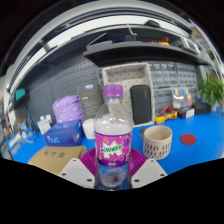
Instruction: Pour water
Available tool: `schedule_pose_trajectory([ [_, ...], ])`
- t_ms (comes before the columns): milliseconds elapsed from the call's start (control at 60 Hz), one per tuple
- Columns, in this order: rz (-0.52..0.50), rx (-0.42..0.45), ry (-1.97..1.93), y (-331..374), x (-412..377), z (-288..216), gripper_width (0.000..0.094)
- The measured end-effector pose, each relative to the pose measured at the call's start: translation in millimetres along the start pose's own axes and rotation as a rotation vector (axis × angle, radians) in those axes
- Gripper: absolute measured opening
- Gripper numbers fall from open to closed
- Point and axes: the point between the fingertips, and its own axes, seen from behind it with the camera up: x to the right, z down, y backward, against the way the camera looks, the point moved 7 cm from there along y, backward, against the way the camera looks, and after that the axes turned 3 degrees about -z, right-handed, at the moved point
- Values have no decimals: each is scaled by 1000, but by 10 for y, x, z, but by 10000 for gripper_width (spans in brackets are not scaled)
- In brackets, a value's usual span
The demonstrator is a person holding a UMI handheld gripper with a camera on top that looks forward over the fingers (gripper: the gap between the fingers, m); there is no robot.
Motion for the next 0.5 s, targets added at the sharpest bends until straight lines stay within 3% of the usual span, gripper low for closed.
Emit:
schedule_pose_trajectory([
  [267, -41, 48, -698, -376, 13, -575, 367],
  [500, -42, 54, -1302, -684, 66, -700, 366],
])
